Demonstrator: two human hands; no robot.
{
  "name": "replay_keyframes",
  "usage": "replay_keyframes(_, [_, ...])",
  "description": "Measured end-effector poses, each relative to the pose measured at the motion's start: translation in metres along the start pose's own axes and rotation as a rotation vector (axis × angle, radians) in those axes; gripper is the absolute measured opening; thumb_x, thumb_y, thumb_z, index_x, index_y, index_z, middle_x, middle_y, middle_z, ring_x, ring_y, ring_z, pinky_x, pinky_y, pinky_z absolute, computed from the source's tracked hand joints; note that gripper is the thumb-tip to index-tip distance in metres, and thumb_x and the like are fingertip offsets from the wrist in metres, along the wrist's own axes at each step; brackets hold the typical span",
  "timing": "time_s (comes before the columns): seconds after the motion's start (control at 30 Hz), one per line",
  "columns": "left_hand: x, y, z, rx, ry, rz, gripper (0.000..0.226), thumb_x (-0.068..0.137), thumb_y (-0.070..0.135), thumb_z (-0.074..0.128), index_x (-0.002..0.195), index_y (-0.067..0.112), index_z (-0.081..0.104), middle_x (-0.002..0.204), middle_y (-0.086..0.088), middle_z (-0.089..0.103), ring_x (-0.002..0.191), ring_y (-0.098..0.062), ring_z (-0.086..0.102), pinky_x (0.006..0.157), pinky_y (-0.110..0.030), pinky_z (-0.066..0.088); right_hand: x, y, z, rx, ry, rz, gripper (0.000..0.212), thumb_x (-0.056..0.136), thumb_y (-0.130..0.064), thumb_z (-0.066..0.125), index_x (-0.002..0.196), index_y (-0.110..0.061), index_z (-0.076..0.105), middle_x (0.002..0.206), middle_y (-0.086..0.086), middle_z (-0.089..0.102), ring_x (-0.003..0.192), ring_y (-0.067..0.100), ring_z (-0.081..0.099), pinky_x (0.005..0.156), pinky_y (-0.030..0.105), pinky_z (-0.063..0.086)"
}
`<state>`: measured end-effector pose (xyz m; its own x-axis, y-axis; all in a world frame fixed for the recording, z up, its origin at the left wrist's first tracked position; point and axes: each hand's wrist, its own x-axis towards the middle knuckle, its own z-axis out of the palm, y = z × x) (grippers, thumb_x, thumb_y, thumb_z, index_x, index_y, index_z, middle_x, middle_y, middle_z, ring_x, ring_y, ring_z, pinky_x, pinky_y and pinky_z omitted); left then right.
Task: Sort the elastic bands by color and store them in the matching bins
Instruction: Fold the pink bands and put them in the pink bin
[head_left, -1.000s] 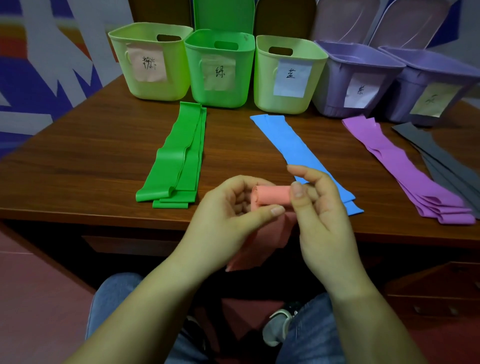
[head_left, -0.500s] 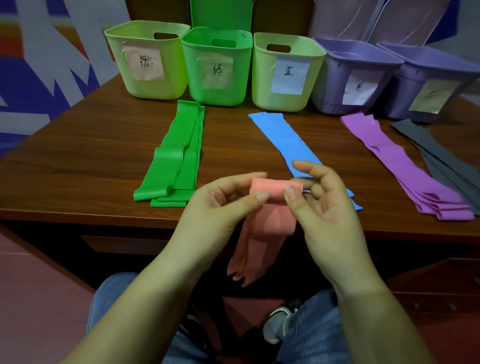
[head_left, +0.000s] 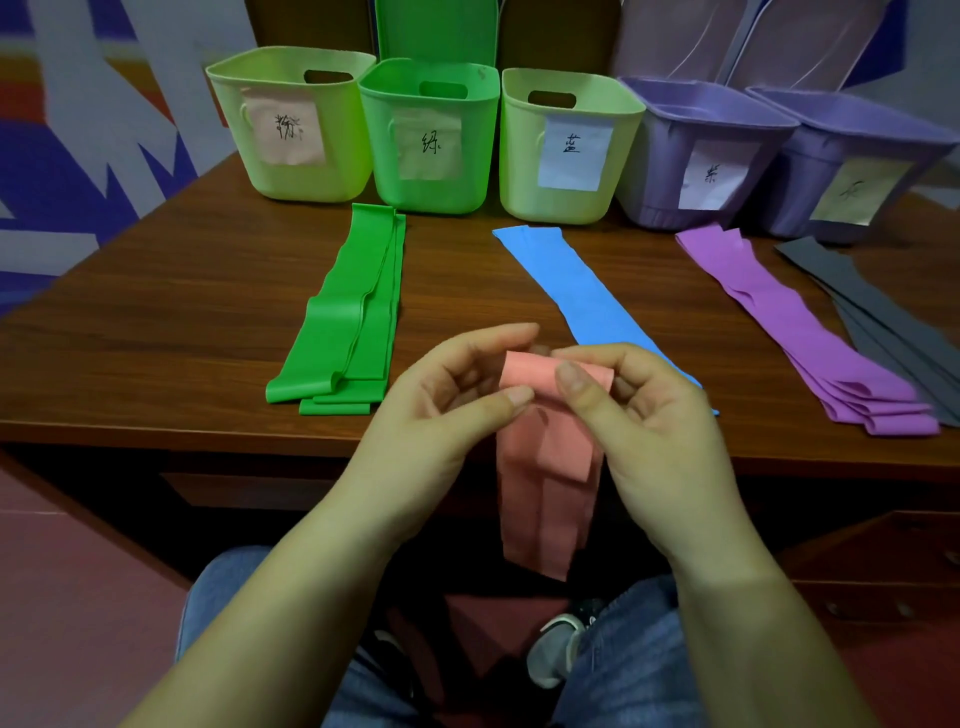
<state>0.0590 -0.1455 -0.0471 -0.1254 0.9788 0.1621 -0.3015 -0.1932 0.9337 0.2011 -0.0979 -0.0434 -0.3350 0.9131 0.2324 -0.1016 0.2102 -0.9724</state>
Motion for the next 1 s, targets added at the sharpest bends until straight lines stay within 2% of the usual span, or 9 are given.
replay_keyframes(0.13, [0.002,0.0009,0.0018,0.094,0.019,-0.089,0.03,0.075,0.034,0.07,0.1,0.018,0.068,0.095,-0.007,0.068,0.085,-0.015,0.064,0.082,-0.029,0.051,-0.0008,0.001,-0.0005,0.0,-0.002,-0.02,0.025,0.07,-0.028,0.068,0.094,-0.022,0.067,0.093,-0.003,0.073,0.09,0.009,0.068,0.076,0.018,0.051])
replay_keyframes(0.2, [0.0026,0.0005,0.0028,0.163,0.037,-0.092,0.022,0.082,0.032,0.069,0.096,0.015,0.068,0.09,-0.006,0.071,0.082,-0.014,0.065,0.078,-0.028,0.052,-0.0008,0.0017,-0.0011,-0.002,0.001,-0.027,0.025,0.068,-0.027,0.069,0.093,-0.024,0.067,0.092,-0.005,0.072,0.09,0.008,0.068,0.077,0.018,0.051])
replay_keyframes(0.33, [0.0019,0.0002,0.0031,0.15,0.052,-0.076,0.026,0.075,0.024,0.063,0.099,0.015,0.068,0.089,-0.004,0.072,0.077,-0.012,0.066,0.068,-0.026,0.053,-0.0012,0.0011,-0.0023,0.02,-0.033,-0.038,0.024,0.073,-0.016,0.07,0.096,-0.023,0.066,0.098,-0.004,0.071,0.096,0.008,0.067,0.078,0.018,0.051])
replay_keyframes(0.53, [-0.0011,-0.0018,0.0019,0.085,0.03,-0.04,0.033,0.074,0.014,0.064,0.107,0.013,0.066,0.094,-0.004,0.072,0.083,-0.01,0.067,0.073,-0.019,0.053,0.0001,0.0019,-0.0051,-0.043,0.006,0.078,0.036,0.07,-0.046,0.072,0.096,-0.021,0.068,0.096,0.0,0.073,0.093,0.014,0.069,0.082,0.029,0.053])
replay_keyframes(0.67, [-0.0002,-0.0046,-0.0023,0.075,0.0,-0.03,0.037,0.074,0.007,0.07,0.109,0.017,0.066,0.104,-0.009,0.071,0.093,-0.015,0.066,0.079,-0.022,0.053,-0.0003,0.0015,-0.0063,-0.038,0.01,0.052,0.034,0.067,-0.036,0.067,0.094,-0.015,0.068,0.089,-0.003,0.074,0.086,0.009,0.069,0.077,0.021,0.052])
replay_keyframes(0.77, [0.0025,-0.0061,-0.0048,0.084,0.016,-0.076,0.041,0.067,0.023,0.074,0.108,0.022,0.067,0.105,-0.009,0.069,0.098,-0.02,0.064,0.092,-0.033,0.051,0.0004,0.0027,-0.0065,-0.014,0.006,0.035,0.025,0.071,-0.023,0.071,0.095,-0.017,0.067,0.088,-0.005,0.073,0.086,0.005,0.068,0.074,0.014,0.05])
replay_keyframes(0.83, [0.0035,-0.0055,-0.0042,0.115,0.046,-0.109,0.039,0.068,0.032,0.075,0.105,0.021,0.068,0.099,-0.009,0.068,0.089,-0.024,0.063,0.087,-0.04,0.049,0.0007,0.0035,-0.0055,-0.018,-0.005,0.024,0.024,0.073,-0.013,0.072,0.096,-0.018,0.066,0.088,-0.005,0.073,0.086,0.003,0.068,0.073,0.012,0.049])
replay_keyframes(0.93, [0.0048,-0.0045,-0.0018,0.169,0.091,-0.111,0.032,0.072,0.032,0.077,0.098,0.015,0.07,0.089,-0.006,0.072,0.076,-0.018,0.064,0.076,-0.034,0.048,-0.0004,0.0031,-0.0051,-0.015,-0.023,0.002,0.032,0.065,-0.021,0.073,0.096,-0.021,0.066,0.088,-0.008,0.073,0.088,0.004,0.068,0.074,0.014,0.05])
replay_keyframes(1.0, [0.0045,-0.0053,-0.0015,0.158,0.116,-0.11,0.028,0.071,0.033,0.077,0.093,0.016,0.073,0.081,-0.009,0.071,0.069,-0.022,0.06,0.07,-0.037,0.043,-0.0001,0.0031,-0.0064,-0.02,-0.029,0.011,0.038,0.061,-0.026,0.076,0.097,-0.023,0.065,0.091,-0.008,0.073,0.09,0.006,0.068,0.077,0.017,0.05])
